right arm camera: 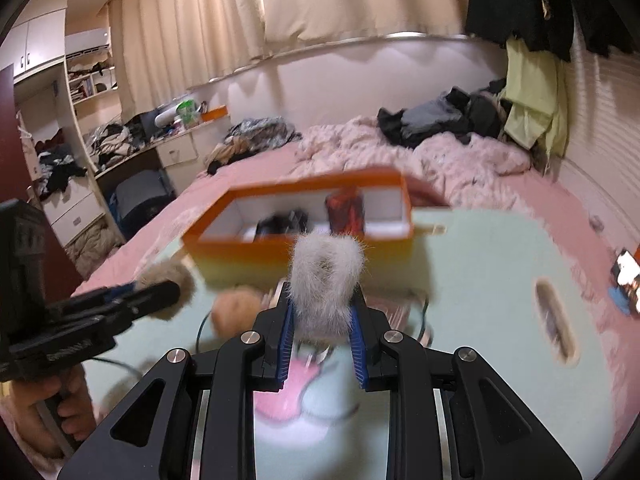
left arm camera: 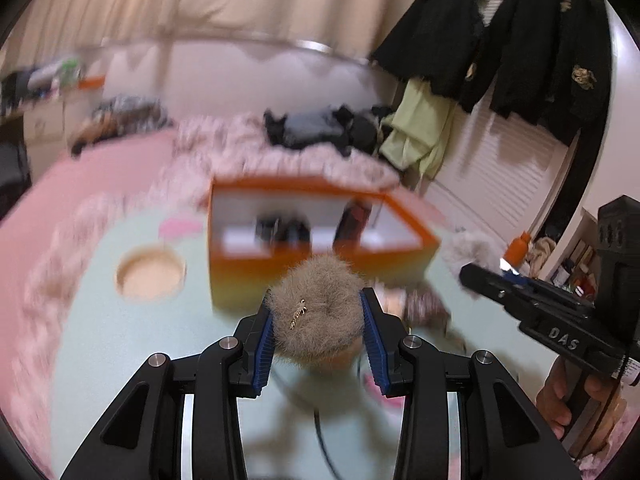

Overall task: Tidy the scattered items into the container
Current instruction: 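Carry the brown and white pompoms over the box with both tools, then drop both pompoms into the box and open both tools, then grasp the white cartoon figurine on the table with the left tool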

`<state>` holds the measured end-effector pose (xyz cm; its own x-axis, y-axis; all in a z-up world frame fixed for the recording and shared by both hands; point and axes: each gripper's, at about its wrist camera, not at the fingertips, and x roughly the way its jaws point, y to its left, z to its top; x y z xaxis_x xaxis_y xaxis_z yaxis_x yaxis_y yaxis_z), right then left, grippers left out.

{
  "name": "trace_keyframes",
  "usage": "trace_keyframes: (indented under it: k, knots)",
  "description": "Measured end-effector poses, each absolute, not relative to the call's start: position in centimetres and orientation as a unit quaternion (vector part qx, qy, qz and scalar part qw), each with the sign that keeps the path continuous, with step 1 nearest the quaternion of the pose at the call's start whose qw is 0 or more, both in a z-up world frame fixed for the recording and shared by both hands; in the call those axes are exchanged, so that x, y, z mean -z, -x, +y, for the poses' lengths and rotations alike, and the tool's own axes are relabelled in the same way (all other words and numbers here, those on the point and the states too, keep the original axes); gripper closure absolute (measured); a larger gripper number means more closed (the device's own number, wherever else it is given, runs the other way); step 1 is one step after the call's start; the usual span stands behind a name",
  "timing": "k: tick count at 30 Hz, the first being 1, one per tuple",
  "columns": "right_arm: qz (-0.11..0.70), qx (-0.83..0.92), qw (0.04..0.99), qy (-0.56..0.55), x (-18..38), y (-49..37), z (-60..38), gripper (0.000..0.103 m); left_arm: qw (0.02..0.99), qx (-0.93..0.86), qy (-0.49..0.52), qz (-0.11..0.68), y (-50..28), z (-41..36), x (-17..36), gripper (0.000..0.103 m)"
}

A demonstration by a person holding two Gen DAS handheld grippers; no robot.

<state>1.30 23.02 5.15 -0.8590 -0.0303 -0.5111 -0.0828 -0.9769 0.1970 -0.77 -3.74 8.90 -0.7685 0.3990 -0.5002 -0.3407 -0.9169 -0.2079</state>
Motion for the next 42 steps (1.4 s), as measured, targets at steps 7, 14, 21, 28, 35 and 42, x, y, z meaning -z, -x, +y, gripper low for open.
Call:
trace_keyframes:
  k: [7, 14, 21, 28, 35, 42]
  knots:
    - [0.137, -0.949, 0.024, 0.282, -6.5, 5.5, 25.3, 0.077, 0.209, -0.925, 0.309, -0.078, 9.1, -2.2, -10.2, 0.065]
    - [0.133, -0.929, 0.02, 0.343, -4.9, 11.8, 25.6, 0.076, 0.211, -0.885, 0.392, -0.135, 15.4, -1.5, -7.0, 0.064]
    - [0.187, -0.907, -0.019, 0.378, -3.8, 14.0, 26.5, 0.064, 0.194, -0.892, 0.372, -0.168, 14.7, -2.9, -7.3, 0.038]
    - [0.192, -0.937, 0.017, 0.29, -7.0, 8.4, 27.7, 0.031, 0.177, -0.922, 0.324, -0.114, 10.7, -2.8, -10.2, 0.026]
    - [0.19, -0.944, 0.052, 0.266, -7.5, 3.0, 28.0, 0.031, 0.258, -0.914, 0.313, -0.027, 4.7, 1.6, -9.3, 0.034]
    - [0.192, -0.936, 0.071, 0.286, -3.9, -1.4, 28.9, 0.031, 0.249, -0.908, 0.324, 0.091, 3.0, 6.8, -5.9, 0.046]
